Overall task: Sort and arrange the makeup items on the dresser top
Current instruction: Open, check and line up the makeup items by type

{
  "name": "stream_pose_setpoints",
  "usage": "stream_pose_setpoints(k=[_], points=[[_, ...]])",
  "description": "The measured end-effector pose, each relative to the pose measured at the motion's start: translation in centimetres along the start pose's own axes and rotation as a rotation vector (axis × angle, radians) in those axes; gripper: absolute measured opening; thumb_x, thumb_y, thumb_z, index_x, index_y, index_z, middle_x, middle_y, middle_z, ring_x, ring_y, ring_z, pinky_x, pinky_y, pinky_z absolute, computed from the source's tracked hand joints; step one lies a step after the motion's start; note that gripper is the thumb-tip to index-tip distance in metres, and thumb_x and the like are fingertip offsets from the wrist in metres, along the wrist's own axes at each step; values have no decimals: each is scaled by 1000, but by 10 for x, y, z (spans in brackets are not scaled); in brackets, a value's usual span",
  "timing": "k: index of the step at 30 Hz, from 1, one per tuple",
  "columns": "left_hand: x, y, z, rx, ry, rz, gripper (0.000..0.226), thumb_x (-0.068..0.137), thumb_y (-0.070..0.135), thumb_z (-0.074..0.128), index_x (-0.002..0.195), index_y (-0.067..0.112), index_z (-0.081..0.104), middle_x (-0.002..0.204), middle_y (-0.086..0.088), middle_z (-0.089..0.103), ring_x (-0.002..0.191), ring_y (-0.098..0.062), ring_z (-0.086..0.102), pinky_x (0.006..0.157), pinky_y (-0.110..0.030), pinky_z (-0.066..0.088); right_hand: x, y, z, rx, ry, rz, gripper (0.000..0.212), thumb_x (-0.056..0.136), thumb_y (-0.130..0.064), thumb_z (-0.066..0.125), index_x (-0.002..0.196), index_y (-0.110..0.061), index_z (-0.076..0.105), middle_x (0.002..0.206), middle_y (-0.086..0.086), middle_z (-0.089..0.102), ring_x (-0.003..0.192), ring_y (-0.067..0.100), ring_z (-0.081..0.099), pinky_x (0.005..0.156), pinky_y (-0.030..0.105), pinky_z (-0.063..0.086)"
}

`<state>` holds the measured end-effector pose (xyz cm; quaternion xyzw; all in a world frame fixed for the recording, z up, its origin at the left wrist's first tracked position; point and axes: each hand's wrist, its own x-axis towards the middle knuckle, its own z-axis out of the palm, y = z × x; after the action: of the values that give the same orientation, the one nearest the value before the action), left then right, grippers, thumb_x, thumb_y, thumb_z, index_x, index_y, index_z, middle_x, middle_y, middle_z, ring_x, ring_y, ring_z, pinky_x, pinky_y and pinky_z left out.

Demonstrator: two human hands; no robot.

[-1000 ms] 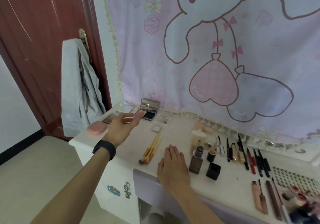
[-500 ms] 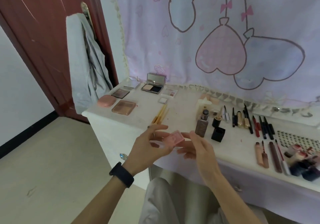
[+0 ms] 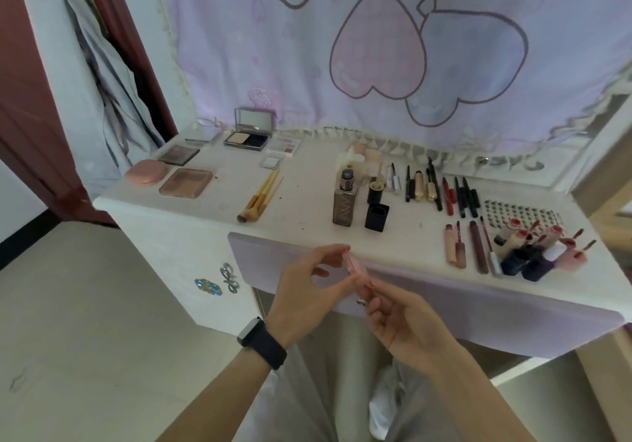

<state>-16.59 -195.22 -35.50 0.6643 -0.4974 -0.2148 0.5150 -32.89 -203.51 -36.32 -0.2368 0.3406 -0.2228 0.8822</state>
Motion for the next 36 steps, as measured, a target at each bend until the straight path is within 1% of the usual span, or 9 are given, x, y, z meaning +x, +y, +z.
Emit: stream_pose_setpoints(k=[4, 7, 12, 17, 19, 23, 28, 32, 36], points=[[4, 5, 2, 43, -16, 43, 53, 74, 60, 73, 123, 42, 64, 109, 22, 69, 102, -3, 63, 89, -28, 53, 0, 0, -7, 9, -53, 10, 34, 82, -8, 69, 112, 6, 73, 89, 15, 73, 56, 14, 65, 50, 21, 56], [3, 5, 0, 144, -62, 88, 57, 72, 67, 70, 125, 44, 62, 106, 22, 67, 100, -3, 61, 86, -20, 50, 3, -2, -10, -190, -49, -93, 28, 80, -12, 70, 105, 0, 77, 95, 19, 73, 73, 22, 71, 62, 26, 60], [4, 1, -4, 313, -160, 173, 59, 75, 67, 68, 129, 46, 58, 101, 24, 60, 101, -1, 55, 87, -16, 44, 4, -14, -8, -504, -52, -252, 45, 77, -36, 77, 116, -14, 74, 109, 14, 75, 96, 27, 73, 85, 34, 60], [6, 3, -3, 347, -189, 200, 59, 76, 64, 68, 131, 43, 59, 100, 31, 56, 102, 1, 55, 88, -13, 43, 5, -20, 0, -599, -2, -320, 53, 66, -36, 85, 111, -11, 74, 99, 12, 78, 95, 30, 75, 77, 27, 60], [5, 4, -4, 262, -181, 148, 59, 75, 66, 70, 129, 45, 59, 107, 25, 64, 104, -1, 58, 87, -13, 45, 4, -23, 2, -639, 13, -363, 54, 67, -37, 85, 115, -14, 74, 101, 7, 78, 95, 25, 76, 76, 25, 60], [10, 13, -9, -160, -181, -113, 48, 77, 58, 74, 121, 43, 64, 116, 14, 70, 106, -8, 67, 91, -29, 54, 1, -25, 1, -699, -61, -479, 50, 75, -31, 88, 121, -23, 71, 111, 0, 77, 105, 20, 73, 85, 31, 60], [16, 18, -18, -389, -321, -293, 58, 76, 48, 79, 127, 25, 65, 121, -2, 70, 111, -22, 68, 94, -43, 56, -3, -23, 3, -838, -169, -677, 58, 75, -32, 88, 128, -32, 65, 121, -5, 73, 115, 16, 68, 96, 28, 55], [19, 22, -26, -574, -423, -488, 62, 72, 46, 86, 123, 16, 67, 117, -16, 70, 103, -33, 70, 87, -35, 57, -4, -23, 3, -1073, -172, -910, 62, 77, -31, 87, 133, -37, 59, 123, -14, 70, 117, 10, 66, 98, 20, 51], [19, 19, -29, -634, -510, -500, 51, 83, 29, 77, 129, 13, 64, 122, -18, 68, 108, -35, 67, 97, -41, 54, -1, -22, 2, -1236, -160, -956, 63, 79, -40, 83, 136, -39, 56, 127, -18, 67, 119, 8, 63, 101, 18, 47]])
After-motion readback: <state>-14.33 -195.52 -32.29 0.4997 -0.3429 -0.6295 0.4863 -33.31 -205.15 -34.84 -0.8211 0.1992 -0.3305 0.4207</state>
